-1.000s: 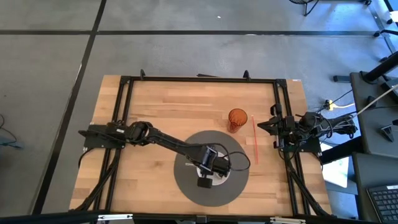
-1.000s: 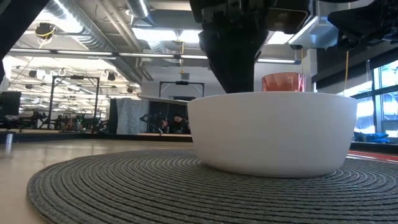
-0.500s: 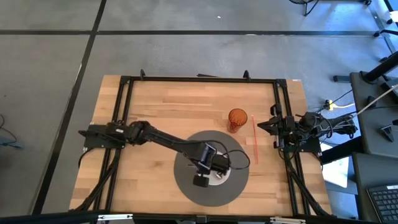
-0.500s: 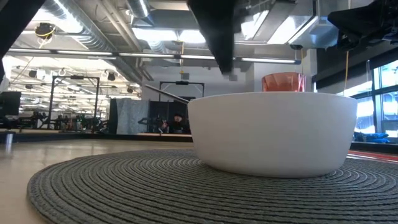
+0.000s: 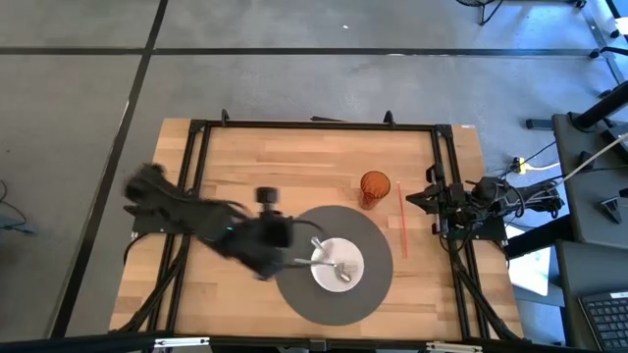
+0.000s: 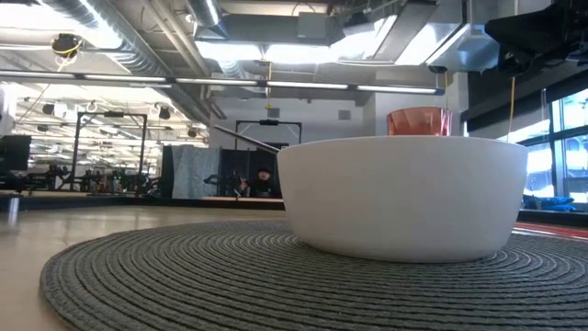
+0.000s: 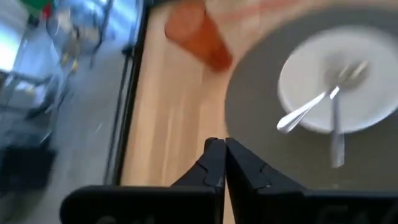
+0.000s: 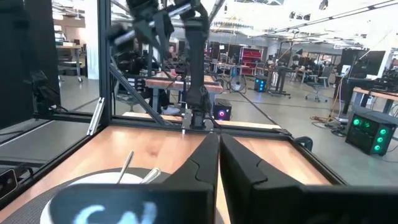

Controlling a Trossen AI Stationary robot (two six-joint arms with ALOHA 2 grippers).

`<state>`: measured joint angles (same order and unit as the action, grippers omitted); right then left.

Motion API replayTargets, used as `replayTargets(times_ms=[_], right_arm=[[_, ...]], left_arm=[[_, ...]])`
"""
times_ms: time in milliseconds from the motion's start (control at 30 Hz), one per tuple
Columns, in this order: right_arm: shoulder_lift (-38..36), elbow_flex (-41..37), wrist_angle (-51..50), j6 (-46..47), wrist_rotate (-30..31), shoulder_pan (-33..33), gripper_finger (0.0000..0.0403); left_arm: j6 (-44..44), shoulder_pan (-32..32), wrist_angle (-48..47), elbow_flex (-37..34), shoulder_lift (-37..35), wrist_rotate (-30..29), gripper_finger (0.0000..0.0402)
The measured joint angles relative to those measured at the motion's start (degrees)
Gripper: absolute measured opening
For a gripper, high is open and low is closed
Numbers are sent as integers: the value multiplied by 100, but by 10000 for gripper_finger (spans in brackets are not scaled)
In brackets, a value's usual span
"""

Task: Pick & Place Utensil
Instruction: Put the orange cup on the gray mat

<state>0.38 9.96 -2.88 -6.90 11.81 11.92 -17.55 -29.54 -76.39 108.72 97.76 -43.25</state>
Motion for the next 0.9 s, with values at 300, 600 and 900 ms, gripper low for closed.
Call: replayTargets(times_ms=[300, 600, 900], right_arm=[[-2, -1, 44, -109, 16, -2, 16], [-1, -2, 48, -180, 24, 0, 16], [15, 0, 173, -428, 66, 0, 16]], left_arm=[[2177, 198, 5597, -5594, -4045, 2235, 1], [2754, 1013, 8204, -8487, -6510, 2224, 1], [3205, 1409, 9907, -9477, -6796, 2318, 2]])
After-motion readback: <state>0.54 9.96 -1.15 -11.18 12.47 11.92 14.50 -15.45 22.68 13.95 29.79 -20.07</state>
